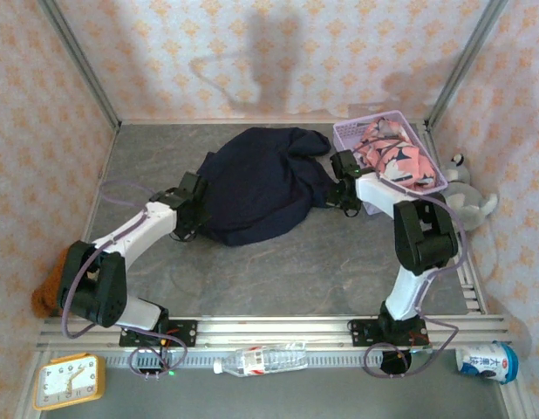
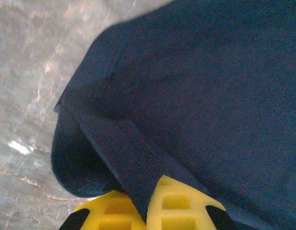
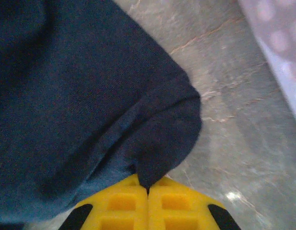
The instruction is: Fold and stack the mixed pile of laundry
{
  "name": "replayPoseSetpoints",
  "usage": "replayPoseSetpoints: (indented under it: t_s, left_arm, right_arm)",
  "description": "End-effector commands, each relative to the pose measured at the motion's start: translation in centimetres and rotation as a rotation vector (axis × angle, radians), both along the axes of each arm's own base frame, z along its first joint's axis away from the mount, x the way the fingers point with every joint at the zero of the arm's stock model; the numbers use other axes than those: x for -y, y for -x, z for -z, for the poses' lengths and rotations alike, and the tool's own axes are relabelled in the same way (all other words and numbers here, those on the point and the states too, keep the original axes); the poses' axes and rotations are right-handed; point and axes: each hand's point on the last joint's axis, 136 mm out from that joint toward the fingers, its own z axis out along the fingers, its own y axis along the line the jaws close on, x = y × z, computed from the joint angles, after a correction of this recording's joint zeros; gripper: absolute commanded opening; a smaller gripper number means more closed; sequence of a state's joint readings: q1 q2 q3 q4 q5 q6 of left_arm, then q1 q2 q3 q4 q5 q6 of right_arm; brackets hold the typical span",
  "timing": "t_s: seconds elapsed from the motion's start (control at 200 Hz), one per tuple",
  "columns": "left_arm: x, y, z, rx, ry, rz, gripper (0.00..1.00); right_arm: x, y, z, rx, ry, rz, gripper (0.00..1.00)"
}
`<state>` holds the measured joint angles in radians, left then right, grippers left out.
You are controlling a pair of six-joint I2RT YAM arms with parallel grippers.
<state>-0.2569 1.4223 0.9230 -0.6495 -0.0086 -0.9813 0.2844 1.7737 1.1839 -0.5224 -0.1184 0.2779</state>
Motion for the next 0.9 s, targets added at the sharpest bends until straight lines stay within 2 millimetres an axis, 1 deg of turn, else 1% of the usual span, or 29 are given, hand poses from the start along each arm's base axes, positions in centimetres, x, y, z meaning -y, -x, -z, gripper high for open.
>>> replayPoseSetpoints:
  t_s: [0.0, 0.125, 0.21, 0.255, 0.4, 0.445, 0.54, 0.616, 0.706, 0.801, 0.896]
  left_arm:
    - [-1.4, -1.8, -4.3, 0.084, -0.035, 0.017, 0.00]
    - [-1.3, -4.6, -8.9, 0.164, -0.023, 0.068, 0.00]
    - [-0.8, -6.4, -12.8, 0.237, -0.019, 0.107, 0.00]
    - [-0.5, -7.1, -14.8, 0.279, -0.011, 0.119, 0.00]
    - [-0.1, -8.6, -20.1, 0.403, 0.028, 0.132, 0.00]
    - [0.1, -9.0, -21.8, 0.447, 0.043, 0.141, 0.00]
    - [0.2, -9.7, -26.4, 0.545, 0.058, 0.170, 0.00]
    - [0.1, -9.8, -30.7, 0.626, 0.048, 0.191, 0.00]
    - [0.1, -9.1, -35.9, 0.742, 0.041, 0.222, 0.00]
    - [0.3, -7.6, -40.9, 0.862, 0.044, 0.248, 0.00]
    - [0.1, -5.2, -44.9, 0.969, 0.053, 0.256, 0.00]
  right_arm:
    - [1.1, -1.1, -7.1, 0.145, 0.001, 0.004, 0.00]
    - [0.8, -1.8, -13.0, 0.262, -0.052, -0.017, 0.00]
    - [0.7, -2.2, -17.1, 0.338, -0.070, -0.030, 0.00]
    - [0.6, -2.3, -18.8, 0.366, -0.078, -0.038, 0.00]
    - [0.1, -2.7, -23.9, 0.450, -0.123, -0.055, 0.00]
    - [-0.1, -2.7, -25.8, 0.486, -0.138, -0.064, 0.00]
    - [-0.1, -2.5, -30.0, 0.573, -0.148, -0.076, 0.00]
    - [0.2, -1.9, -34.0, 0.656, -0.150, -0.084, 0.00]
    - [0.6, -0.6, -38.3, 0.743, -0.152, -0.101, 0.00]
    - [0.9, 1.4, -42.4, 0.827, -0.167, -0.115, 0.00]
    - [1.2, 4.2, -46.2, 0.917, -0.202, -0.131, 0.00]
